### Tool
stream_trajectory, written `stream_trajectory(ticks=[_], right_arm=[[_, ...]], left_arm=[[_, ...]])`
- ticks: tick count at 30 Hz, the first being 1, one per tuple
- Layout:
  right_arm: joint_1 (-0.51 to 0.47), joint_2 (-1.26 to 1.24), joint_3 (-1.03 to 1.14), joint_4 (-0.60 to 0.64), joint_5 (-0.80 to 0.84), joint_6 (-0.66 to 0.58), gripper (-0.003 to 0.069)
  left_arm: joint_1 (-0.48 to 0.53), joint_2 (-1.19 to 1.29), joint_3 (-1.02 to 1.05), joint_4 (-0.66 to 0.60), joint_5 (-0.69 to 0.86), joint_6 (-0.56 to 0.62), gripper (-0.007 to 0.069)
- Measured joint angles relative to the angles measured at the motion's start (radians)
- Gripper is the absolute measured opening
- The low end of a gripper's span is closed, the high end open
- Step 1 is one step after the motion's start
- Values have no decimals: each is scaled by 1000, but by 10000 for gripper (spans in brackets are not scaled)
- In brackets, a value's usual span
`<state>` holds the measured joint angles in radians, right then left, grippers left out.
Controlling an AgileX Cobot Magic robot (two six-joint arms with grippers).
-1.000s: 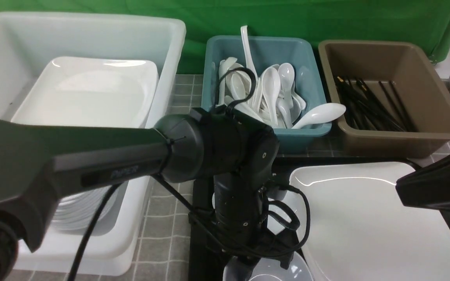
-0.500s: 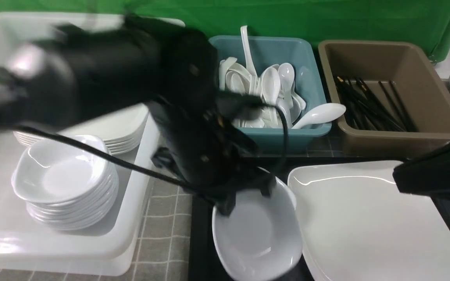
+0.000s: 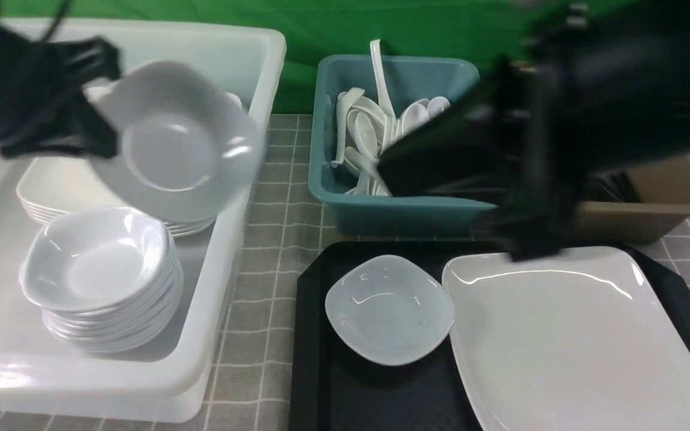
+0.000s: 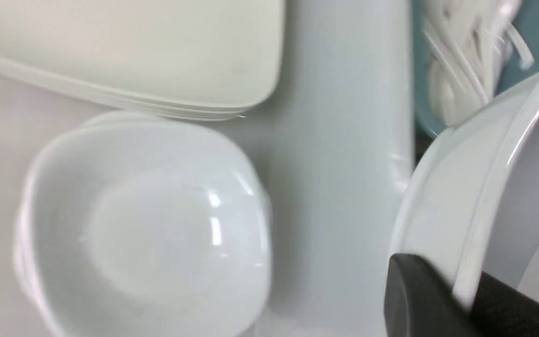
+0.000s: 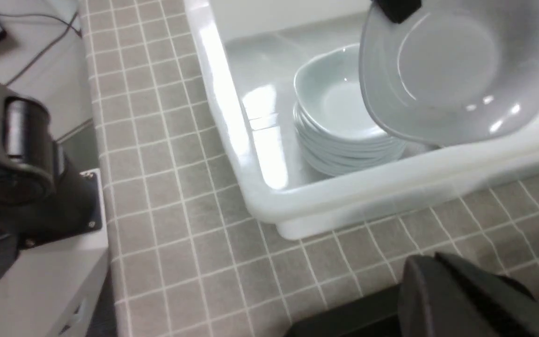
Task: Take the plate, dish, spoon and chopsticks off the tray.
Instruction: Use the left arm to put the small plate into the large storage box on the left
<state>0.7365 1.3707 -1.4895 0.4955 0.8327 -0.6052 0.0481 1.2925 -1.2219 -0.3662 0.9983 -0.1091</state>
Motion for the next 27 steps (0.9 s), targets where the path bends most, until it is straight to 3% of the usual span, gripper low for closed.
stream_trajectory(ticks=[6, 13, 17, 18, 19, 21, 24, 27], right_arm=[[106, 180, -166, -75, -11, 83, 23], [143, 268, -240, -79, 0, 92, 23], [144, 272, -241, -88, 4, 93, 23], [144, 272, -241, -88, 4, 93, 23], [144, 272, -241, -94, 6, 93, 23], [144, 272, -241, -109, 17, 93, 23], [145, 267, -242, -202, 50, 143, 25], [145, 247, -242, -404, 116, 268, 27]], left_arm=[[144, -12, 191, -71, -92, 35, 36], [161, -9, 297, -79, -201, 51, 48], [161, -3, 305, -17, -242, 31, 181], [161, -3, 305, -17, -242, 31, 181], [161, -3, 305, -5, -244, 28, 254], [161, -3, 305, 5, -243, 28, 323], [161, -9, 285, 55, -198, 28, 423], [161, -41, 216, 186, -123, -18, 474]])
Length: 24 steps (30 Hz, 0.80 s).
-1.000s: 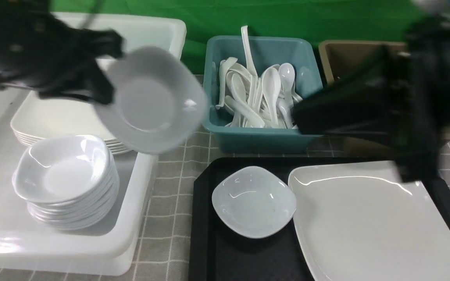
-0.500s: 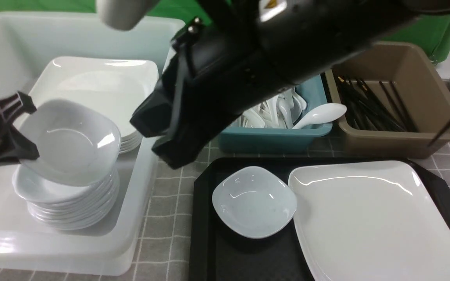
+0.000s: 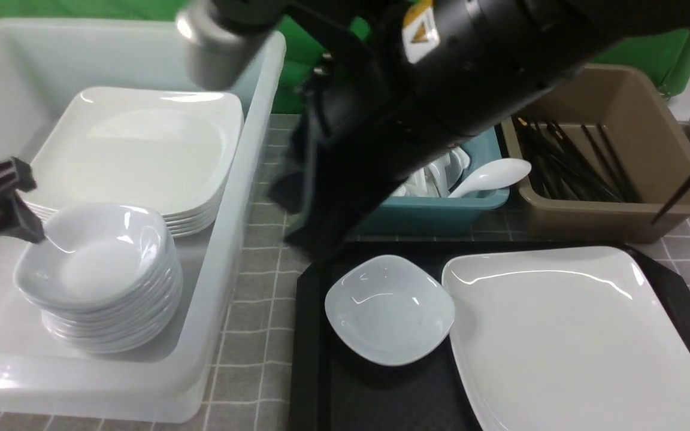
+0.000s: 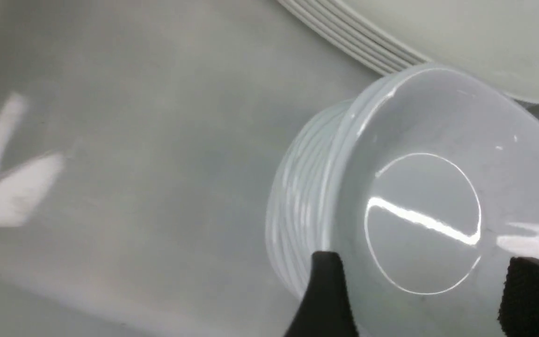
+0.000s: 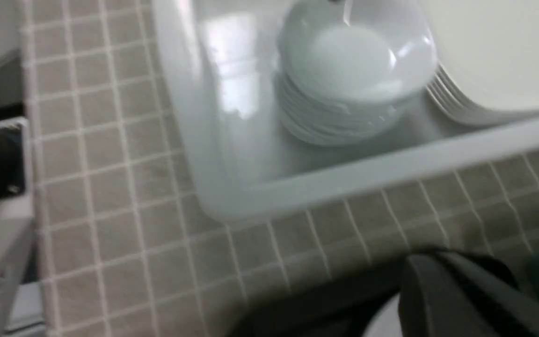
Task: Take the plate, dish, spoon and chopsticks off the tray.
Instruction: Use the left arm to put the small plate into the large storage box on the left, then use the left arm to grab a small plate from the dinner plate
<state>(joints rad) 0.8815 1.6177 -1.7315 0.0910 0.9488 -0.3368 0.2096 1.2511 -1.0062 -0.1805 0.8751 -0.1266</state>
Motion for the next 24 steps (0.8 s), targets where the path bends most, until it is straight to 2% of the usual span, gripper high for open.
stream_trajectory(ticks=[2, 4, 7, 8, 9, 11, 12, 13, 14, 15, 19, 24], right_arm=[[-4, -24, 0, -125, 58, 53, 28], [-15, -54, 0, -169, 103, 82, 28], [-61, -98, 6, -186, 155, 93, 28], [-93, -125, 22, -190, 161, 98, 28], [-118, -138, 36, -190, 161, 101, 29], [-191, -182, 94, -194, 158, 112, 29], [-230, -206, 132, -194, 154, 112, 29], [-238, -210, 132, -194, 152, 112, 29], [-293, -250, 205, -194, 137, 117, 29], [-337, -275, 257, -191, 123, 118, 29], [-446, -369, 462, -141, 68, 128, 29], [-514, -504, 667, -99, -15, 132, 26]], left_arm=[[0, -26, -55, 63, 31, -18, 472], [-5, -42, -108, 57, 47, 12, 436], [-60, -48, -180, -42, 64, 102, 286], [-121, -46, -208, -95, 65, 141, 191], [-154, -43, -217, -118, 65, 152, 145], [-285, -24, -238, -161, 65, 182, 52], [-359, -11, -243, -164, 65, 185, 30], [-359, -11, -243, -164, 65, 185, 30], [-479, 30, -246, -146, 62, 179, 11], [-551, 59, -246, -121, 60, 162, 7], [-764, 217, -284, -3, 64, 39, 2], [-847, 436, -404, 69, 82, 1, 40]])
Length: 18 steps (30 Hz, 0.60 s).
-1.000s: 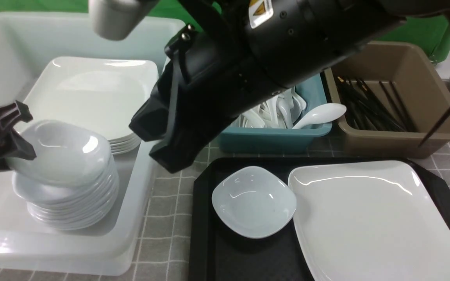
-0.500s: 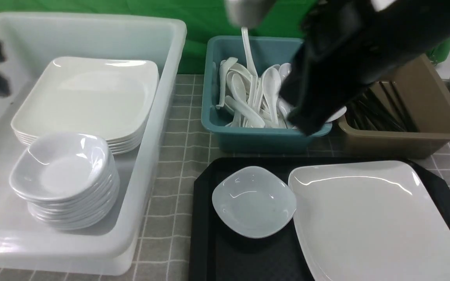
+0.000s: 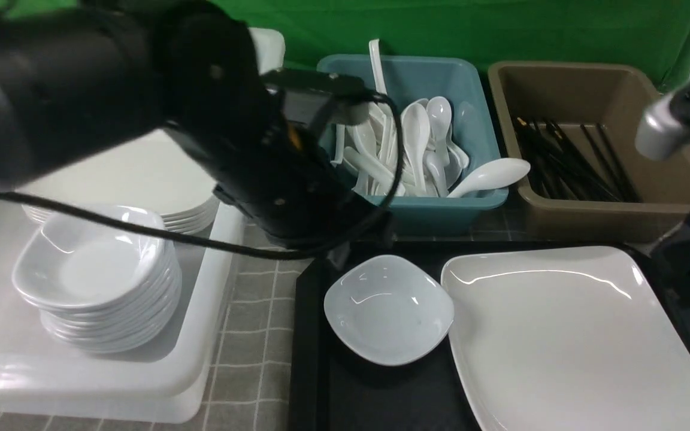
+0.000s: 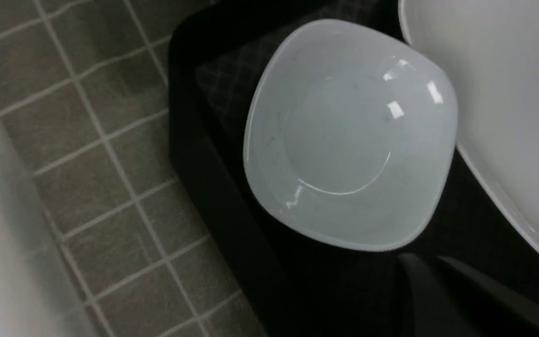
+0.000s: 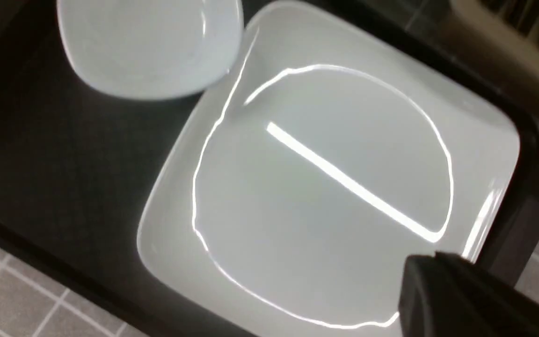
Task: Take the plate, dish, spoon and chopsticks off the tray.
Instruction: Use the left arm to grab a small plate from the dinner plate
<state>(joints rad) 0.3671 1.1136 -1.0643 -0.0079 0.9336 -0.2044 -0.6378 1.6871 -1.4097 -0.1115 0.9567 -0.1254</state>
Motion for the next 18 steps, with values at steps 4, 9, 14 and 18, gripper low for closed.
stream_trajectory(ticks=[4, 9, 14, 18], right_arm=[[-18, -81, 110, 8, -77, 2, 26], [-18, -129, 173, 8, -101, 2, 25], [-18, -131, 175, 8, -118, 2, 24], [-18, -132, 176, 20, -120, 3, 24]], left_arm=[[-5, 148, -105, 28, 42, -4, 133], [-5, 299, -216, 101, 62, -5, 314], [-5, 365, -244, 143, 30, -5, 435], [-5, 391, -247, 164, -25, -10, 457]])
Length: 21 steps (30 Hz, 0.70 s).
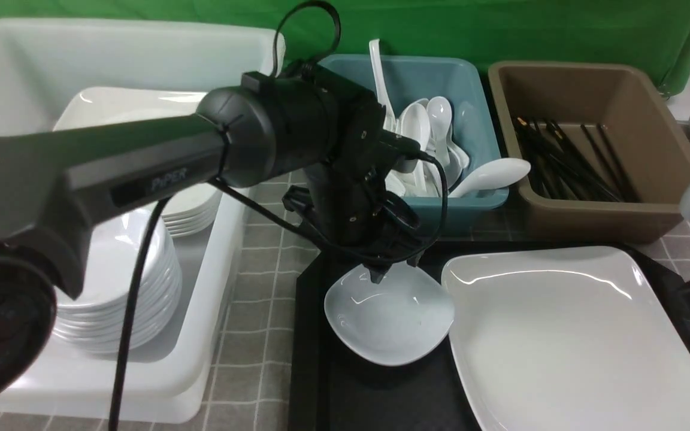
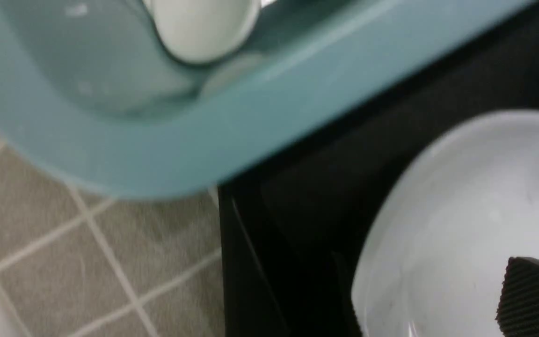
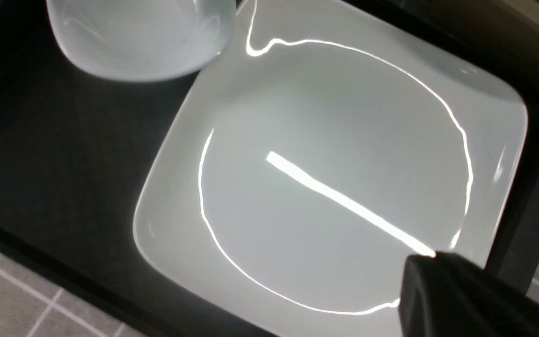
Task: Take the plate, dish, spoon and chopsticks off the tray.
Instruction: Use the left arm to grab a small plate from the dinner plate
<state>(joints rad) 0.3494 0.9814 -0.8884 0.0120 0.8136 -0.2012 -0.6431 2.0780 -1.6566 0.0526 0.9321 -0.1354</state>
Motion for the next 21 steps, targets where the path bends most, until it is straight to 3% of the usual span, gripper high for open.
stream_trajectory(ticks=[4, 9, 15, 18, 21], right_arm=[[0, -2, 0, 110, 3, -33, 24], [0, -2, 0, 328, 20, -229, 24], [0, -2, 0, 459, 34, -361, 24], [0, -4, 1, 470, 34, -376, 24], [0, -5, 1, 473, 35, -387, 24]], left_arm=[[0, 22, -1, 2, -13, -2, 456], [0, 61, -1, 8, -14, -7, 442], [0, 83, -1, 2, -10, -15, 426], [0, 89, -3, -19, 8, -18, 387], [0, 89, -3, -23, 38, -18, 274]])
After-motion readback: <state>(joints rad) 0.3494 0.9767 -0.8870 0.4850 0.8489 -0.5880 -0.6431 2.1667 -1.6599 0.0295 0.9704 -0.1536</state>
